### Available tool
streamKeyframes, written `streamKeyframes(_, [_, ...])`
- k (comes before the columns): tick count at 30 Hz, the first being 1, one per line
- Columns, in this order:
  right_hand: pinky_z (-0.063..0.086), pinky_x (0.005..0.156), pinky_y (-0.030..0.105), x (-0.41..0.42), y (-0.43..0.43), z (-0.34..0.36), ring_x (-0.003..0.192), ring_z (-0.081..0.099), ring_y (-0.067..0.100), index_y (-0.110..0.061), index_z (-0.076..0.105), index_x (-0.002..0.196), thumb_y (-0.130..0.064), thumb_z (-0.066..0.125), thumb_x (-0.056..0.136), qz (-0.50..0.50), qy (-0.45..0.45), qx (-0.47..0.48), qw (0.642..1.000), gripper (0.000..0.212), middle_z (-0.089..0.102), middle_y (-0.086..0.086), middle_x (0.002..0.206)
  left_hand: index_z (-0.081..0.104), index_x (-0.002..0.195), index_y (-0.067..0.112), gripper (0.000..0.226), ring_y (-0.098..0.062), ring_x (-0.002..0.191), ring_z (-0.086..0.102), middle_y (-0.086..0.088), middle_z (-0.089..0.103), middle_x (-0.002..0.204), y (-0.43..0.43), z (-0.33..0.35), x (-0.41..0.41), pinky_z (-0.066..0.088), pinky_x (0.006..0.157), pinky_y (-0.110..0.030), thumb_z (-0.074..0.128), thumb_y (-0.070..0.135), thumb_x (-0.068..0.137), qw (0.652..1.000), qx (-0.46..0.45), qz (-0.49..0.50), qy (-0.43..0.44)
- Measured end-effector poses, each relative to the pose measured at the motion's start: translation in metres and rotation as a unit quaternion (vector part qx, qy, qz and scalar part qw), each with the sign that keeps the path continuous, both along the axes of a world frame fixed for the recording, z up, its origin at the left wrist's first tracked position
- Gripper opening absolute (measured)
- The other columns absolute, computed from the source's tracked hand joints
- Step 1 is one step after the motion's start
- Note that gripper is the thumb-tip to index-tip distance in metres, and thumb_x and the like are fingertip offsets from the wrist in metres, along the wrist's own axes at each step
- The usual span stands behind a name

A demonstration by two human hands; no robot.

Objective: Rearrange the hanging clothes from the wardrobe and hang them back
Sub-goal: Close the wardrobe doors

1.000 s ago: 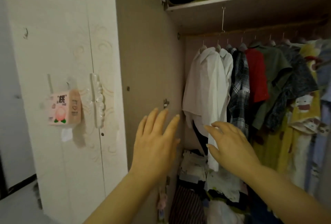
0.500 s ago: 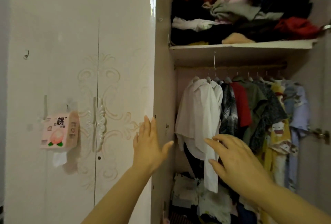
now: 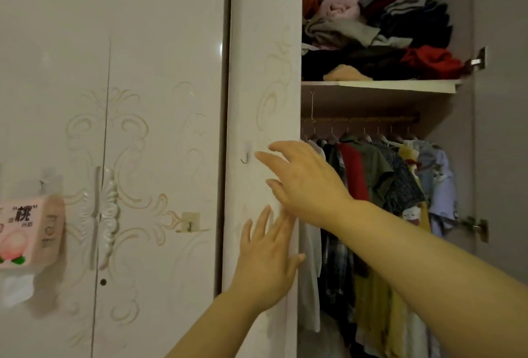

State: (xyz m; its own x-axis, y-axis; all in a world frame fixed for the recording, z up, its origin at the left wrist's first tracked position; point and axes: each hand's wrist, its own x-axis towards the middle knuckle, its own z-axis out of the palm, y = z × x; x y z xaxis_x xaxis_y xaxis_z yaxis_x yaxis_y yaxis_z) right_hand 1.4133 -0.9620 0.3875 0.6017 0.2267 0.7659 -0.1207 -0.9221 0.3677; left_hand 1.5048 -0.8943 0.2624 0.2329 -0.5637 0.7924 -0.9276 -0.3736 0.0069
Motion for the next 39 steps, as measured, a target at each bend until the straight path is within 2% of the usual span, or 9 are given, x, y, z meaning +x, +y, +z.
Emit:
streamKeyframes(4, [-0.007,0.116,0.038,0.027,-0.054,0.014,0.144,0.005,0.022,-0.022,0.019,0.149,-0.032,0.035,0.1,-0.075,0.037,-0.057,0.995,0.052,0.013,0.005,0.157,-0.019,0.138,0.037,0.063,-0.009,0.137,-0.023,0.018,-0.022,0.146,-0.043,-0.009,0.011,-0.018,0.109,-0.031,0.025,0.051,0.095,0.999,-0.03,0.005,-0.027])
streamKeyframes(8, [-0.009,0.115,0.046,0.033,-0.123,0.012,0.145,-0.01,0.02,-0.027,0.016,0.149,-0.043,0.02,0.101,-0.134,0.051,-0.06,0.988,0.051,0.005,0.003,0.159,-0.032,0.13,0.044,0.068,-0.002,0.131,-0.036,0.022,-0.042,0.138,-0.084,-0.017,0.034,-0.027,0.102,-0.018,0.006,0.074,0.082,0.998,-0.031,0.027,0.047])
streamKeyframes(14, [-0.015,0.112,0.048,0.05,-0.183,0.002,0.145,-0.009,0.025,-0.029,0.019,0.148,-0.045,0.015,0.099,-0.142,0.004,-0.094,0.985,0.052,0.008,0.003,0.158,-0.043,0.122,0.049,0.077,-0.004,0.131,-0.038,0.021,-0.047,0.136,-0.148,-0.015,0.06,-0.02,0.11,-0.03,-0.011,0.087,0.063,0.997,-0.004,0.023,0.068])
streamKeyframes(20, [-0.028,0.104,0.042,0.077,-0.233,-0.006,0.143,-0.013,0.034,-0.02,0.009,0.15,-0.043,0.014,0.099,-0.173,-0.024,-0.12,0.977,0.055,-0.001,0.01,0.158,-0.041,0.124,0.053,0.079,-0.004,0.129,-0.041,0.023,-0.048,0.135,-0.207,-0.021,0.077,-0.024,0.106,-0.032,-0.004,0.089,0.065,0.995,-0.034,0.006,0.093])
streamKeyframes(25, [-0.022,0.107,0.04,0.102,-0.271,-0.018,0.144,-0.009,0.034,-0.021,0.013,0.15,-0.041,0.026,0.1,-0.171,-0.033,-0.076,0.982,0.056,0.0,0.01,0.158,-0.029,0.133,0.052,0.074,-0.016,0.136,-0.034,0.013,-0.042,0.143,-0.244,-0.024,0.108,-0.024,0.107,-0.038,0.001,0.083,0.074,0.998,-0.028,0.023,0.042])
streamKeyframes(28, [-0.004,0.113,0.046,0.114,-0.287,-0.024,0.143,0.007,0.039,-0.019,0.027,0.147,-0.037,0.041,0.097,-0.178,-0.046,-0.061,0.981,0.055,0.016,0.014,0.155,0.011,0.147,0.036,0.072,-0.033,0.142,-0.002,-0.006,0.002,0.156,-0.257,-0.022,0.126,0.001,0.113,-0.055,0.017,0.073,0.085,0.999,0.002,0.039,-0.012])
streamKeyframes(30, [-0.005,0.113,0.044,0.125,-0.299,-0.027,0.143,0.005,0.038,-0.02,0.024,0.147,-0.035,0.039,0.099,-0.18,-0.047,-0.055,0.981,0.053,0.013,0.013,0.156,0.023,0.145,0.032,0.069,-0.032,0.14,0.009,-0.009,0.017,0.153,-0.267,-0.021,0.14,0.002,0.109,-0.053,0.022,0.07,0.087,0.998,-0.008,0.032,-0.051])
streamKeyframes(36, [0.027,0.107,0.055,0.156,-0.327,-0.038,0.135,0.029,0.046,-0.016,0.045,0.138,-0.021,0.06,0.09,-0.162,-0.082,-0.021,0.983,0.05,0.038,0.019,0.146,0.03,0.143,0.029,0.065,-0.032,0.14,0.016,-0.008,0.023,0.152,-0.297,-0.026,0.182,0.003,0.108,-0.055,0.022,0.065,0.09,0.994,-0.032,0.013,-0.102])
streamKeyframes(39, [0.034,0.104,0.057,0.172,-0.338,-0.047,0.132,0.034,0.045,-0.016,0.048,0.136,-0.02,0.063,0.088,-0.162,-0.091,-0.009,0.983,0.051,0.042,0.02,0.143,0.038,0.14,0.027,0.063,-0.032,0.139,0.019,-0.009,0.025,0.151,-0.31,-0.029,0.198,0.005,0.107,-0.056,0.027,0.062,0.089,0.991,-0.049,0.016,-0.124])
